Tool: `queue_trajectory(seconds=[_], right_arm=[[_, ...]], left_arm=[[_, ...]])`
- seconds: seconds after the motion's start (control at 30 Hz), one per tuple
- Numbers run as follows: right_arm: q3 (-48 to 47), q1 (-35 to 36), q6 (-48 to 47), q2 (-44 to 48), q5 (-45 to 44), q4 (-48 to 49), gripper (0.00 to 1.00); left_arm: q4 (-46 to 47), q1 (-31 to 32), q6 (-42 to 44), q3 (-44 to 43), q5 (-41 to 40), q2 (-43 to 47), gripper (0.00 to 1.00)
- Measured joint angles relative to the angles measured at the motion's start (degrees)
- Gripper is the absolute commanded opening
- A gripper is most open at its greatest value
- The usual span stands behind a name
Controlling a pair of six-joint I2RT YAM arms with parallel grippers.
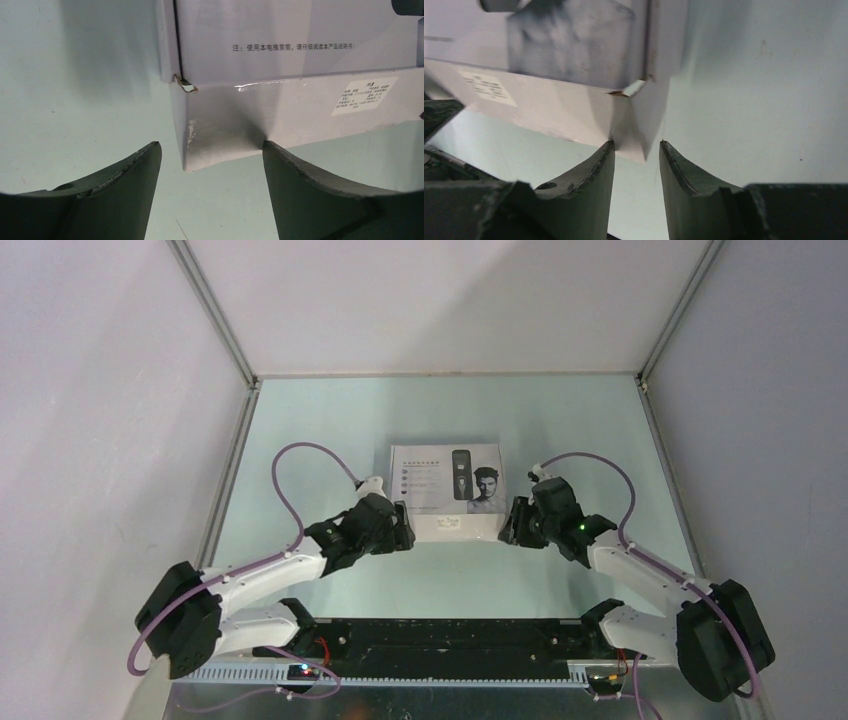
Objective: Sort the hair-cutting tools
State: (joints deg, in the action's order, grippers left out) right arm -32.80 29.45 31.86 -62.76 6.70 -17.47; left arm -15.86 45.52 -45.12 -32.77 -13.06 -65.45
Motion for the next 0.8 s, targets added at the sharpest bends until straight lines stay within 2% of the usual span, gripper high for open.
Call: queue_trajectory(seconds=[0.27, 0.5, 0.73, 0.8], right_arm=[[5.33, -1.33, -0.17, -1.51, 0.24, 2.89, 0.43], [5.42, -2.69, -0.96, 3.37, 1.14, 3.65, 0.39], [5.42, -5.18, -1.53, 0.26, 1.7, 6.43, 0.37], [5.42, -5.22, -1.7, -2.21, 1.73, 7.85, 0.36]], left_arm=[[0.31, -0.52, -0.09, 1.55, -0.9, 0.24, 0.8], [0.87, -1.36, 0.02, 2.36, -1.36, 1.57, 0.78], [2.91, -3.5, 0.07, 2.93, -1.33, 0.09, 0.63], [4.13, -4.31, 0.02, 3.48, -1.27, -1.29, 0.61]])
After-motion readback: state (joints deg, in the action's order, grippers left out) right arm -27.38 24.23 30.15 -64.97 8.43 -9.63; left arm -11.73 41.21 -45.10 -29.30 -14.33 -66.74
